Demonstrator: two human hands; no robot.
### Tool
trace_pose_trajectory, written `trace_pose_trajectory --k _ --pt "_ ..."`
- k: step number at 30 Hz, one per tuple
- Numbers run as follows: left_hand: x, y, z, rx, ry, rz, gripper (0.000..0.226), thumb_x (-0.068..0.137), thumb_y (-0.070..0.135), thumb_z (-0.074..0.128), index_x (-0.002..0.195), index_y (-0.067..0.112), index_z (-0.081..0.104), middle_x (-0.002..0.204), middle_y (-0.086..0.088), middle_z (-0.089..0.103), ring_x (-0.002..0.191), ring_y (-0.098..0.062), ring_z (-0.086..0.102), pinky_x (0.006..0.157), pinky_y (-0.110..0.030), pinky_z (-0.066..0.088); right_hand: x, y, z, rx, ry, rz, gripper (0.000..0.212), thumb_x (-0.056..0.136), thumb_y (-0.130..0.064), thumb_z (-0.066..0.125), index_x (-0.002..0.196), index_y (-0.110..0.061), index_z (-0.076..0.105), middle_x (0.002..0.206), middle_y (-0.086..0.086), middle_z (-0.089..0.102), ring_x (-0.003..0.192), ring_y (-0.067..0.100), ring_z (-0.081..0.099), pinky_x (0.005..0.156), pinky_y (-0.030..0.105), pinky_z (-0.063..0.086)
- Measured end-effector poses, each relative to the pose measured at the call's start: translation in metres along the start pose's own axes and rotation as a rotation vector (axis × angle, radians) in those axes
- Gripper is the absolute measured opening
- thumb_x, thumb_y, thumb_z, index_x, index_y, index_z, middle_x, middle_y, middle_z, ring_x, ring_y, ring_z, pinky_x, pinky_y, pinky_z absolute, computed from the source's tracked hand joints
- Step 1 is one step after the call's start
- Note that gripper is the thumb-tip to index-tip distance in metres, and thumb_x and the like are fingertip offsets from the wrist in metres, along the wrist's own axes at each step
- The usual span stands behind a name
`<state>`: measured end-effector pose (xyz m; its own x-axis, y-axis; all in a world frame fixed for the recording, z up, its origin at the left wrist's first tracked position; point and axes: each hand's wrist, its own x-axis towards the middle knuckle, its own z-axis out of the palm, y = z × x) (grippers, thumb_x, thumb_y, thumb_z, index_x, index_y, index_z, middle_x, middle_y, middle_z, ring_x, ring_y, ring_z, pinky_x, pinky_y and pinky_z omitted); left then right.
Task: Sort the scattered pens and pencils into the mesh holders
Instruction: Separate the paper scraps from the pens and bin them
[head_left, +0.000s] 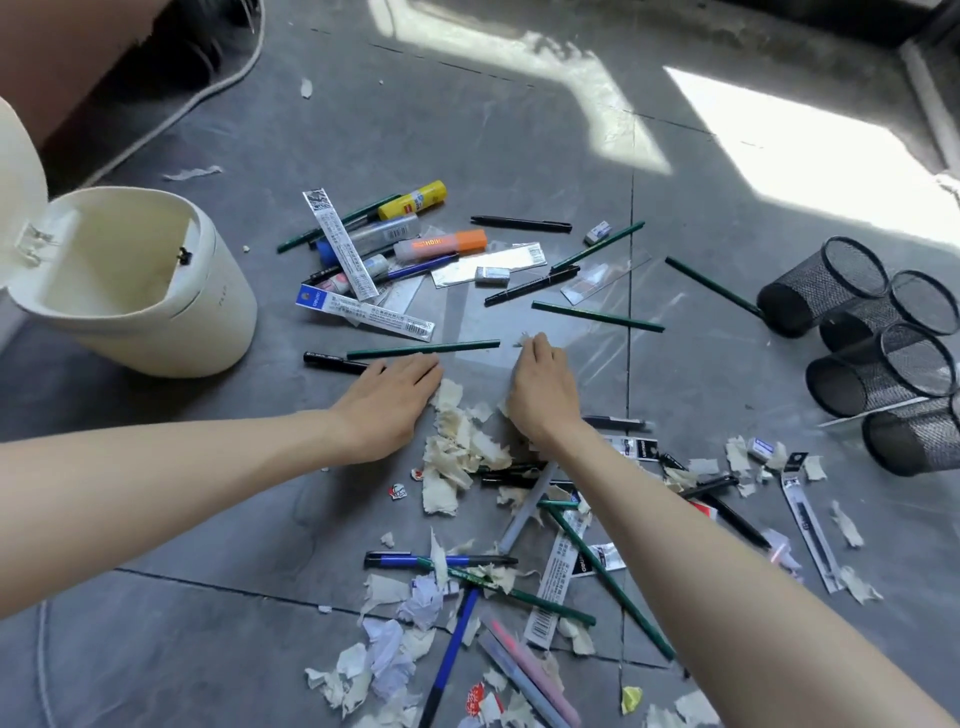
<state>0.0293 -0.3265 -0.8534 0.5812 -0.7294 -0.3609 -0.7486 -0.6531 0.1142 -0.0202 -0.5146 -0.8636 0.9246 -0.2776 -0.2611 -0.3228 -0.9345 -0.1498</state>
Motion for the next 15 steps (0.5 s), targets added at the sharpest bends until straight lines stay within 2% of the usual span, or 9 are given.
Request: trace_pose_trajectory --k 3,5,7,9,11,13,15 --pt "0.001 0.002 0.002 -0.073 0.057 0.004 0.069 0.086 0.002 0.038 0.149 0.01 0.012 0.157 -0.006 0.007 0.144 -0.021 0.008 0.116 -0.035 0.012 -0.022 -0.008 -0.004 0.089 -0.021 0.061 0.042 0.085 0.0 0.042 0.126 0.003 0.041 0.128 0.016 0.037 0.115 0.032 0.035 0.091 0.037 0.037" --pt "0.001 0.005 0.003 -0.156 0.128 0.047 0.07 0.085 -0.001 0.038 0.149 0.009 0.011 0.158 -0.007 0.006 0.145 -0.02 0.007 0.116 -0.028 0.005 -0.047 -0.023 -0.001 0.103 -0.07 -0.04 0.037 0.086 -0.001 0.043 0.122 0.005 0.044 0.124 0.017 0.038 0.115 0.033 0.036 0.092 0.038 0.037" --pt "-0.002 0.007 0.008 -0.247 0.125 0.117 0.073 0.084 -0.003 0.038 0.15 0.009 0.009 0.158 -0.005 0.001 0.145 -0.017 0.004 0.113 -0.02 0.0 -0.073 -0.042 0.009 0.14 -0.106 -0.183 0.039 0.087 -0.004 0.047 0.125 0.004 0.044 0.125 0.016 0.039 0.116 0.033 0.039 0.093 0.039 0.04" --pt "-0.006 0.007 0.017 -0.335 0.073 0.194 0.075 0.084 -0.002 0.039 0.15 0.014 0.007 0.158 -0.002 -0.001 0.145 -0.011 0.002 0.117 -0.023 0.004 -0.088 -0.055 0.016 0.254 -0.137 -0.253 0.041 0.087 -0.007 0.05 0.127 0.0 0.047 0.127 0.014 0.041 0.114 0.033 0.042 0.091 0.041 0.043" --pt "-0.008 0.008 0.027 -0.429 0.049 0.19 0.069 0.09 0.0 0.039 0.15 0.018 0.009 0.158 0.0 0.004 0.142 -0.004 0.001 0.118 -0.028 0.01 -0.096 -0.061 0.017 0.383 -0.121 -0.237 0.038 0.086 -0.007 0.05 0.124 -0.004 0.052 0.132 0.009 0.04 0.119 0.03 0.041 0.092 0.04 0.044" --pt "-0.005 0.012 0.029 -0.52 0.085 0.102 0.053 0.1 0.013 0.034 0.149 0.016 0.015 0.157 -0.002 0.011 0.143 -0.007 0.006 0.116 -0.02 0.004 -0.103 -0.058 0.014 0.476 -0.066 -0.174 0.041 0.089 -0.007 0.048 0.13 -0.007 0.051 0.146 0.004 0.033 0.133 0.022 0.032 0.103 0.035 0.038" --pt "-0.003 0.019 0.027 -0.578 0.106 0.033 0.049 0.102 0.023 0.03 0.148 0.014 0.018 0.157 -0.003 0.015 0.144 -0.01 0.009 0.111 -0.015 0.0 -0.112 -0.053 0.011 0.518 -0.008 -0.079 0.038 0.091 -0.007 0.047 0.129 -0.008 0.051 0.149 0.004 0.031 0.137 0.018 0.028 0.109 0.029 0.029"
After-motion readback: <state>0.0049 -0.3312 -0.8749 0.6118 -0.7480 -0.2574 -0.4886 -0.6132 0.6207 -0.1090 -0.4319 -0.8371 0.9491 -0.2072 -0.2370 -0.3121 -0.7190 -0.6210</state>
